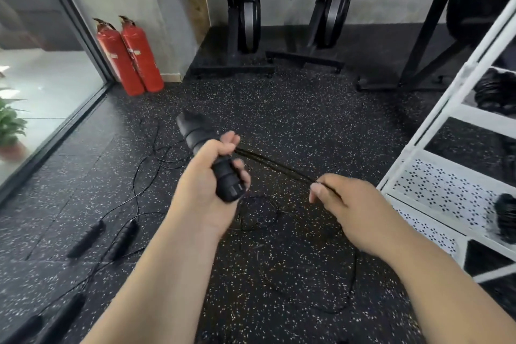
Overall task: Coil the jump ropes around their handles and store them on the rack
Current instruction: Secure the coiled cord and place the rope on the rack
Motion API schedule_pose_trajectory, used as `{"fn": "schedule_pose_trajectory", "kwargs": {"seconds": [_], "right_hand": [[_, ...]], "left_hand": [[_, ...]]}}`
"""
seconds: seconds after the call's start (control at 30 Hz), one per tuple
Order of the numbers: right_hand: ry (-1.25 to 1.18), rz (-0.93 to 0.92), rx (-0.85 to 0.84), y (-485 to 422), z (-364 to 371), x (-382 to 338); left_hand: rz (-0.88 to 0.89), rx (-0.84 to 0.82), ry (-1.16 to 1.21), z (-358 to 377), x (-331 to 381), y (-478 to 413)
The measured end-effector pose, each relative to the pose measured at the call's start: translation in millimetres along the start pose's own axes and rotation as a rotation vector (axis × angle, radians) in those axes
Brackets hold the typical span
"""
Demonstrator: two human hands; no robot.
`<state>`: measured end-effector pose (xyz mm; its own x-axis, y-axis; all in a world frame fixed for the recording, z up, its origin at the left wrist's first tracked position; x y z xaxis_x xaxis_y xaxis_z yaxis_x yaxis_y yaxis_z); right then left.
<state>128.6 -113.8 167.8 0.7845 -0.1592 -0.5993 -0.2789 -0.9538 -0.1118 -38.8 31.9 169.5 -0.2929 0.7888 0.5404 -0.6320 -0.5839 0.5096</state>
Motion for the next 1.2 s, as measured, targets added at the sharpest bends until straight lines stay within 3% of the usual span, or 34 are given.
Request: {"fn": "schedule_pose_trajectory", "kwargs": {"seconds": [0.17,0.33,0.5,0.6,0.8,1.0,1.1,1.2], "right_hand": [[-0.014,-0.026,0.175,1.0,-8.0,-7.8],[-0.009,-0.053,0.062,0.8,10.4,-18.2],[-0.027,-0.03,-0.021,5.7,4.4,-13.6],[0.016,-0.011,0.02,7.9,-10.2,-8.7],[-0.032,-0.052,0.222,5.6,-21.7,-5.9],[-0.006,-0.094,0.148,0.3,-2.9,-15.5],[-0.031,-0.077,0.1,-0.6,-1.6,-11.9],[0.013,0.002,-0.007,1.2,-2.1,-0.9]], "left_hand": [[-0.157,-0.091,-0.129,19.8,-46.2,1.9],[-0.309,-0.22,-0.234,43.2,-98.2,15.2],[-0.173,-0.235,-0.122,35.5,-49.0,16.3],[-0.076,-0.25,-0.025,29.4,-18.4,16.5],[-0.222,-0.293,-0.121,35.3,-53.2,15.1],[-0.301,-0.328,-0.281,51.2,-91.2,17.1],[-0.276,-0.3,-0.2,44.8,-75.0,14.3],[-0.132,-0.26,-0.049,29.0,-32.2,10.5]]}}
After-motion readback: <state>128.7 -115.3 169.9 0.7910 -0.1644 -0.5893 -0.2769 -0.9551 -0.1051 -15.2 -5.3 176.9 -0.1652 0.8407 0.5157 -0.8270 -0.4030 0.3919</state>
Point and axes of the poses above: each hand's wrist, its own y-axis away from the middle knuckle, its own z-axis out of the palm, x = y × z, the point moved 9 cm from there along -y, towards the middle knuckle, and after that the axes turned 13 degrees about -z, right-handed, at the moved point
